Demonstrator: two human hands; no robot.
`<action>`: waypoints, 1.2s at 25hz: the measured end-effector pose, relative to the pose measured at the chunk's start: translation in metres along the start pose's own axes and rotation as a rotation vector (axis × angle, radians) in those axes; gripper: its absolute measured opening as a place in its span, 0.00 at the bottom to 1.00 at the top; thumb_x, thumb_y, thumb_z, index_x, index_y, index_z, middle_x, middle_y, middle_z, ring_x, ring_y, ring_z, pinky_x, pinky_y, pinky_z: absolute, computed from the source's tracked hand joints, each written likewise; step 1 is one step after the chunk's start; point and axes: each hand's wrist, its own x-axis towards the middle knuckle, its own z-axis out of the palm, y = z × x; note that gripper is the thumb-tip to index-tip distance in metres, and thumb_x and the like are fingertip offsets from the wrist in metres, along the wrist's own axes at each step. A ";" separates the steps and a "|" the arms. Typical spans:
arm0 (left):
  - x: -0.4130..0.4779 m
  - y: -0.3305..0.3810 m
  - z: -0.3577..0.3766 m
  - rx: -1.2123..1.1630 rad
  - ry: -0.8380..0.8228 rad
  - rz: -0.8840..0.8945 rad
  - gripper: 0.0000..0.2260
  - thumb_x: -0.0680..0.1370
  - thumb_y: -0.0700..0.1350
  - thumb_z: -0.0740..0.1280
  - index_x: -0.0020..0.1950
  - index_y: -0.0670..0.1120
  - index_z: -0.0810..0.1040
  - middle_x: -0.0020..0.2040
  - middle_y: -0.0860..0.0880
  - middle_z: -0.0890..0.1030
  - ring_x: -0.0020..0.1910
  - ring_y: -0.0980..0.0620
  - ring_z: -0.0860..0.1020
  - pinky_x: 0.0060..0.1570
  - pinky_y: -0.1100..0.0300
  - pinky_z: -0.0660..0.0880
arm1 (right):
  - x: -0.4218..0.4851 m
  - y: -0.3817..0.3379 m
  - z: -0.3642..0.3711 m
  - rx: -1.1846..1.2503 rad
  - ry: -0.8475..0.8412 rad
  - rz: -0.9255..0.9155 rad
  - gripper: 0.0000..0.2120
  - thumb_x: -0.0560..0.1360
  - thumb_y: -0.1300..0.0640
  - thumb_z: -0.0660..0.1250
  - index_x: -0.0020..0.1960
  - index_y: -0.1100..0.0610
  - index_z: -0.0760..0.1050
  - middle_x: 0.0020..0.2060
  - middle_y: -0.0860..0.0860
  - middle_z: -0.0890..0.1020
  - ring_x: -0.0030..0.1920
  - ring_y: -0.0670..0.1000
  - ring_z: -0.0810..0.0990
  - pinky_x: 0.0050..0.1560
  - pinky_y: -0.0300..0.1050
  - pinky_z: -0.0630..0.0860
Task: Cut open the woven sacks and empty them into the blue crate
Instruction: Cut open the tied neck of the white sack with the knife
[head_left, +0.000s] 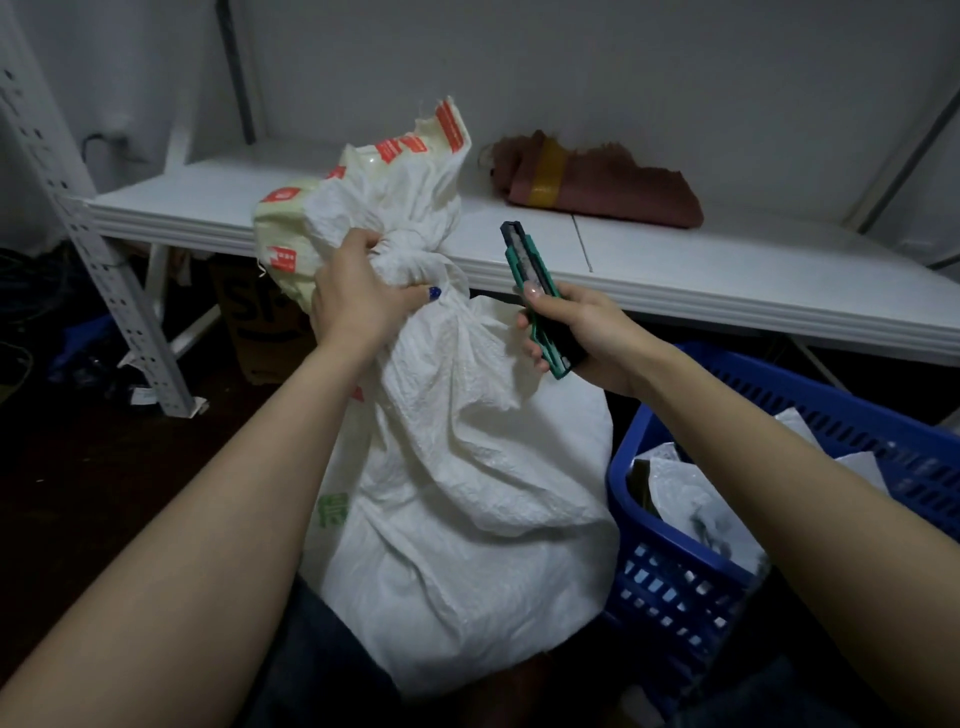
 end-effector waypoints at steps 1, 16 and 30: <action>0.001 0.000 0.002 -0.006 -0.006 0.000 0.30 0.65 0.51 0.77 0.64 0.47 0.71 0.60 0.46 0.77 0.59 0.45 0.75 0.52 0.56 0.71 | 0.002 -0.003 0.000 0.032 -0.004 -0.023 0.03 0.80 0.60 0.59 0.53 0.60 0.67 0.39 0.54 0.73 0.30 0.50 0.73 0.28 0.41 0.73; -0.003 0.020 0.032 0.045 -0.051 0.158 0.29 0.65 0.48 0.78 0.63 0.47 0.73 0.60 0.47 0.78 0.59 0.46 0.74 0.54 0.53 0.73 | -0.001 -0.013 -0.002 -0.099 0.156 -0.238 0.09 0.81 0.53 0.59 0.52 0.60 0.67 0.30 0.50 0.73 0.23 0.47 0.68 0.22 0.38 0.64; -0.024 0.037 0.039 0.018 -0.224 0.392 0.28 0.63 0.44 0.78 0.62 0.47 0.75 0.56 0.50 0.79 0.54 0.54 0.75 0.45 0.71 0.64 | 0.004 -0.018 -0.006 -0.433 0.410 -0.399 0.12 0.68 0.61 0.73 0.43 0.55 0.69 0.32 0.48 0.73 0.32 0.46 0.74 0.34 0.43 0.72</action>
